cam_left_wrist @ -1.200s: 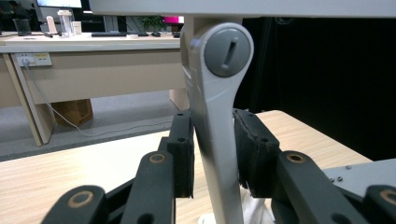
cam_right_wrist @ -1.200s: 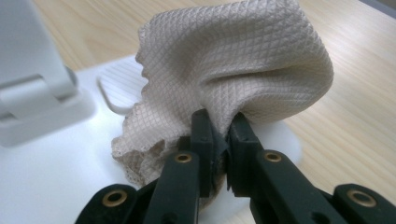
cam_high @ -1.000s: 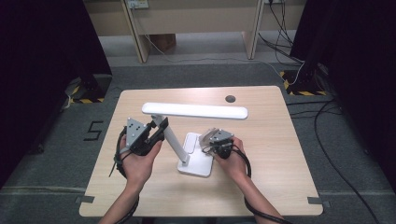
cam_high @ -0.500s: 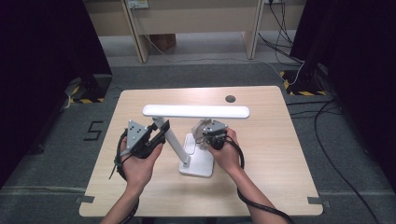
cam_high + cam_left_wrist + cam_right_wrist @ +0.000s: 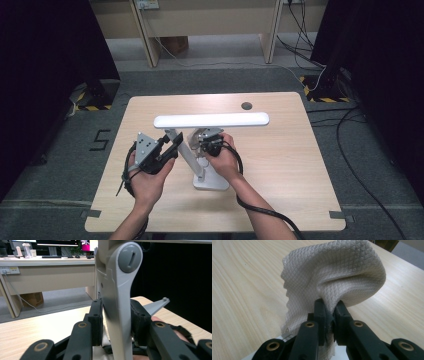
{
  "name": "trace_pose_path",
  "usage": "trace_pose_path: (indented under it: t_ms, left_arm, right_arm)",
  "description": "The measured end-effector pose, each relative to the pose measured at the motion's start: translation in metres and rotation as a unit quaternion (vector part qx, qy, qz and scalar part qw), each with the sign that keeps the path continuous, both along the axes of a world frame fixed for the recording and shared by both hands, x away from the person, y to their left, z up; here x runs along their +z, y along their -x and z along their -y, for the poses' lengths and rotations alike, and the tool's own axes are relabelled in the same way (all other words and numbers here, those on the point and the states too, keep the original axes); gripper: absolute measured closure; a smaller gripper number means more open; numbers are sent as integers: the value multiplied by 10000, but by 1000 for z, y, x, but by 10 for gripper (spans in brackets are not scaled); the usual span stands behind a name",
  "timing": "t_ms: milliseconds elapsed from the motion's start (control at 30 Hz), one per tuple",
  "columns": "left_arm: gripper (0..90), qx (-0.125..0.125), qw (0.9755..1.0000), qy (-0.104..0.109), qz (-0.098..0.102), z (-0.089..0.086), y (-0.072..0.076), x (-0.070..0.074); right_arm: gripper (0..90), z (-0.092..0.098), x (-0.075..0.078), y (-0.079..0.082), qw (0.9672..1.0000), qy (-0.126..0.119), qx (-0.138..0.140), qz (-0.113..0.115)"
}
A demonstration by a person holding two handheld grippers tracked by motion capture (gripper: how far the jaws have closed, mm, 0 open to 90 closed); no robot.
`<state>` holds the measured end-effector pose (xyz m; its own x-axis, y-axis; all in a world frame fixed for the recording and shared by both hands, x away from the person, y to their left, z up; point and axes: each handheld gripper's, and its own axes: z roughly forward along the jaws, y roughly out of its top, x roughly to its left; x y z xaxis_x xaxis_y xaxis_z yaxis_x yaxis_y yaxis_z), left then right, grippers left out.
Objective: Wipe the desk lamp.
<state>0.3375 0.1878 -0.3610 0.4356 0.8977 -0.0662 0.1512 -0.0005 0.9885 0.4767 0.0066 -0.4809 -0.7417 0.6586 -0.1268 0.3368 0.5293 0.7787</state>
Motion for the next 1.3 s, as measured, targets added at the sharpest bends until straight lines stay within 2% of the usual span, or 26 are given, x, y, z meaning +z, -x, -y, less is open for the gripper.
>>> trace_pose_path:
  t_ms: [33, 67, 100, 433, 533, 567, 1233, 1300]
  left_arm:
    - [664, -5, 10000, 7, 2, 0, 0, 0]
    - [664, -8, 10000, 16, 3, 0, 1, 0]
    - [663, -10, 10000, 21, 1, 0, 1, 0]
    - [660, -15, 10000, 22, 4, 1, 2, 0]
    - [660, -18, 10000, 23, 2, 1, 2, 0]
    - [661, -23, 10000, 27, -3, 1, 2, 0]
    - [668, -7, 10000, 32, -14, 5, 1, 0]
    - [668, -8, 10000, 29, -15, 6, 1, 0]
  right_arm:
    - [833, -1, -2, -1, 10000, 1, 11, -3]
    - [833, -3, -3, 1, 9999, -61, -106, -111]
    - [833, -3, -5, -2, 10000, -4, -6, -46]
    - [831, -2, -10, -8, 9999, 7, -82, -75]
    - [832, 3, -12, -7, 9997, -17, -189, -181]
    - [832, 7, -12, -8, 9998, 7, -142, -114]
    - [834, 51, -17, -5, 9980, 75, -602, -174]
    - [834, 57, -17, -6, 9980, 126, -608, -121]
